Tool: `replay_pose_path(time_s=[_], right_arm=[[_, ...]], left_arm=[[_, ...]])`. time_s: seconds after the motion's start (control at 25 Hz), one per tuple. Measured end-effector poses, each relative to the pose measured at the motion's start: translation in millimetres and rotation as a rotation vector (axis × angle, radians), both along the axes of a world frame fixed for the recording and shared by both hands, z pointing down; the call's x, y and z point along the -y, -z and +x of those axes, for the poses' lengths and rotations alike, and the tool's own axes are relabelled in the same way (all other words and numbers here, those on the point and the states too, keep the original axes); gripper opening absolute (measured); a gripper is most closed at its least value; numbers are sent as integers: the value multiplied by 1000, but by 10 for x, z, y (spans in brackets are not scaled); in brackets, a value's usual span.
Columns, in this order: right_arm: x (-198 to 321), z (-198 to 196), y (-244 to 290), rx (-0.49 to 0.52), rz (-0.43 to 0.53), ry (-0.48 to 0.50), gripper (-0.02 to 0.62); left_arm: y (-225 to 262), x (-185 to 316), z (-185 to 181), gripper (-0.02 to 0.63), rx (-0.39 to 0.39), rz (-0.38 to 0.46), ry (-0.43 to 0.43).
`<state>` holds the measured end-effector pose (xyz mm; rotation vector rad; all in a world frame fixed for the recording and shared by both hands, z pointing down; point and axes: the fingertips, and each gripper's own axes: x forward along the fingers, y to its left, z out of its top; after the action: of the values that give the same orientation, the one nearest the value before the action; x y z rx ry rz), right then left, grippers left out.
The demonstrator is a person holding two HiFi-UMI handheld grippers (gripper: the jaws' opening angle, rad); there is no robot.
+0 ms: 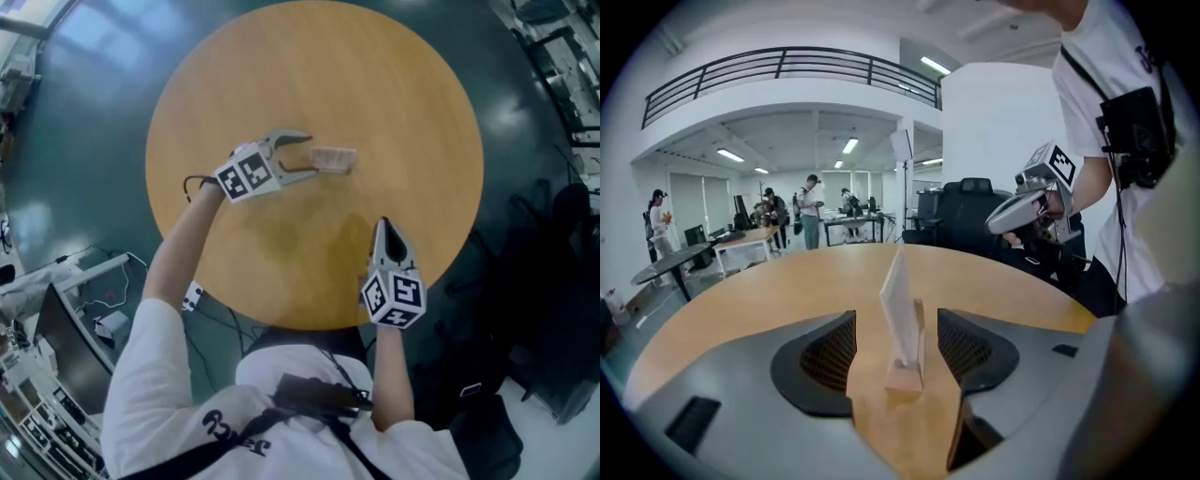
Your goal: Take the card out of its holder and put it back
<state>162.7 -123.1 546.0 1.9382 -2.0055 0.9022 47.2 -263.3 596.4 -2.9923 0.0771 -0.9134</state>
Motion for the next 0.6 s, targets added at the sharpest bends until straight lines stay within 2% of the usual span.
replay_pose_path(time_s=[0.24, 0.44, 0.6], right_arm=[[-1, 0, 18, -9, -4, -2, 15], [-37, 42, -9, -12, -15, -8, 17], [-47, 31, -21, -14, -19, -9, 17]], left_arm=[[85, -46, 243, 264, -117, -85, -34], [42, -27, 373, 248, -168, -135, -26], [75, 4, 437, 145, -203, -175, -4]])
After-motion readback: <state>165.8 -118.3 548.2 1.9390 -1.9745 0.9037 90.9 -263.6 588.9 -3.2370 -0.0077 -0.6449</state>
